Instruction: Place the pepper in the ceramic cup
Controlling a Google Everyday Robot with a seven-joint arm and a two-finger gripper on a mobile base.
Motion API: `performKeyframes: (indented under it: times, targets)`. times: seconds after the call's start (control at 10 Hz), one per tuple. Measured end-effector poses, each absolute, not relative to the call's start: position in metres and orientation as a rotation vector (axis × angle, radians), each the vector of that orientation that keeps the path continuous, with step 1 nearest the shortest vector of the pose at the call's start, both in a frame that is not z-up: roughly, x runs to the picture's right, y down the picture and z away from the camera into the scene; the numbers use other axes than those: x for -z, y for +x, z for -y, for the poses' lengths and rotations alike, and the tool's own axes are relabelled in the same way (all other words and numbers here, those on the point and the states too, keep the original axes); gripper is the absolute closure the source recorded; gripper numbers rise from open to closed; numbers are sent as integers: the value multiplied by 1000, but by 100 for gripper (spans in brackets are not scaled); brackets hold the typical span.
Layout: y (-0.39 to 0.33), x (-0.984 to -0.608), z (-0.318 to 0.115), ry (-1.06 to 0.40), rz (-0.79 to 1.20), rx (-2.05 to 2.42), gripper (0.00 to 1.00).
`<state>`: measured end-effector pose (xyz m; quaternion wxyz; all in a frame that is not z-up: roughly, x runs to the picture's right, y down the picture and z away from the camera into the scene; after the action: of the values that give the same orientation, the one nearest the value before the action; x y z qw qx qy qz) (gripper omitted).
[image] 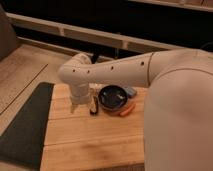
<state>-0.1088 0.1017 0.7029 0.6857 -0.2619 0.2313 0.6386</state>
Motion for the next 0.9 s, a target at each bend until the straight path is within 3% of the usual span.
performKeyframes:
  times: [0.5,0.9]
  targets:
    - [-69,-737,-35,-440,-282,-1641,35]
    - [-1,-731,-5,-367,-55,-1974,35]
